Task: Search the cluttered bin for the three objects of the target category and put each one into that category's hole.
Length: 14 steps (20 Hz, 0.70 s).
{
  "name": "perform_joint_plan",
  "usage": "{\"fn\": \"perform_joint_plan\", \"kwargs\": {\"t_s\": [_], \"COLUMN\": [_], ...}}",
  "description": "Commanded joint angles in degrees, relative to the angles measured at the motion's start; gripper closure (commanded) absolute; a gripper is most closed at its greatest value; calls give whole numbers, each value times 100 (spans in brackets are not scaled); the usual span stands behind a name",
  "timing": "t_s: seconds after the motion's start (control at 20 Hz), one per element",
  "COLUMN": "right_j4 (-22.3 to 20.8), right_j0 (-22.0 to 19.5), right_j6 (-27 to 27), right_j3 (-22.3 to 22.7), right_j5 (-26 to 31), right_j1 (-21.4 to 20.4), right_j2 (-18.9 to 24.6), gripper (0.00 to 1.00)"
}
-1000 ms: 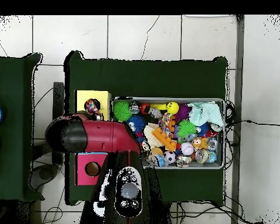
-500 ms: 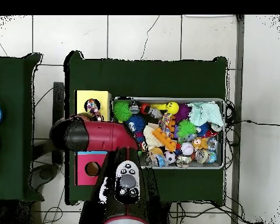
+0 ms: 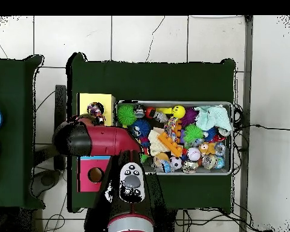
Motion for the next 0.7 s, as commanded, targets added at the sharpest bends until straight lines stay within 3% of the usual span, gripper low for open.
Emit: {"fn": "perform_joint_plan", "kwargs": {"t_s": [0.05, 0.4, 0.7], "right_j4": [196, 365, 108], "right_j0": [-233, -95, -358], "right_j6": [1258, 1285, 1190], "right_j3": [539, 445, 496], "right_j5": [-469, -94, -873], "right_j1": [349, 234, 839], "right_j2": [709, 573, 756], "gripper": [100, 100, 100]}}
